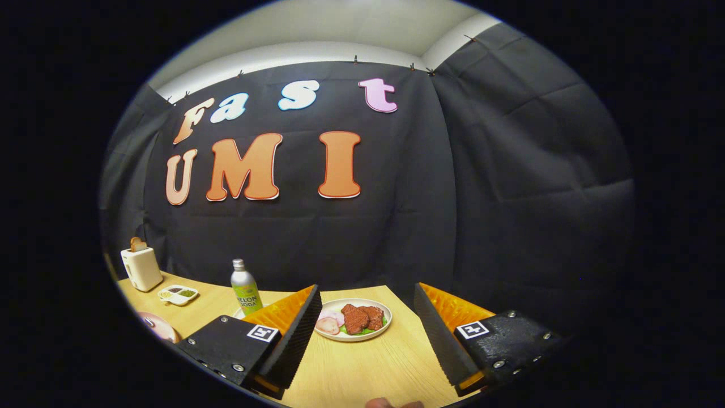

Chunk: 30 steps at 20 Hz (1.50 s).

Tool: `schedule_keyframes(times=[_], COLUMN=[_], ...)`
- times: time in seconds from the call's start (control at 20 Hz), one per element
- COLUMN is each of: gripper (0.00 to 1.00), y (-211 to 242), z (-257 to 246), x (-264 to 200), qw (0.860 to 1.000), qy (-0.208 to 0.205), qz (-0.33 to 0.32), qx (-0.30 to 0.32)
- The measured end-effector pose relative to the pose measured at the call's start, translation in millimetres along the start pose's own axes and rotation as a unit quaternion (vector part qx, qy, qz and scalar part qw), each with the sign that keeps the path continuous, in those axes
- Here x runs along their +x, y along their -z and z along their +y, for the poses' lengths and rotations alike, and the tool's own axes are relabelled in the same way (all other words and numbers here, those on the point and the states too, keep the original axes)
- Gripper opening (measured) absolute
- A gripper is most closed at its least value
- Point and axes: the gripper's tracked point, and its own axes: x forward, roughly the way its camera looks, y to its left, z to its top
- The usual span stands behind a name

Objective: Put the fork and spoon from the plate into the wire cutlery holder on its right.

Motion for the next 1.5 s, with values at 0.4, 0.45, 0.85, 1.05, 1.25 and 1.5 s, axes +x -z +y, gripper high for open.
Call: schedule_keyframes(times=[0.4, 0.45, 0.85, 1.05, 1.25, 1.5], gripper=[0.97, 0.97, 0.96, 0.97, 0.97, 0.97], y=[-126.1, -127.2, -116.6, -82.8, -45.4, -3.3], z=[127.3, 139.9, 232.1, 273.6, 305.8, 335.1], x=[-98.3, -102.9, -122.5, -124.7, -125.1, -122.2], qw=[0.993, 0.992, 0.987, 0.984, 0.977, 0.965], qy=[-0.107, -0.120, -0.161, -0.171, -0.175, -0.179], qz=[-0.046, -0.041, -0.001, 0.057, 0.123, 0.191], qx=[0.009, 0.005, 0.004, 0.007, 0.001, -0.030])
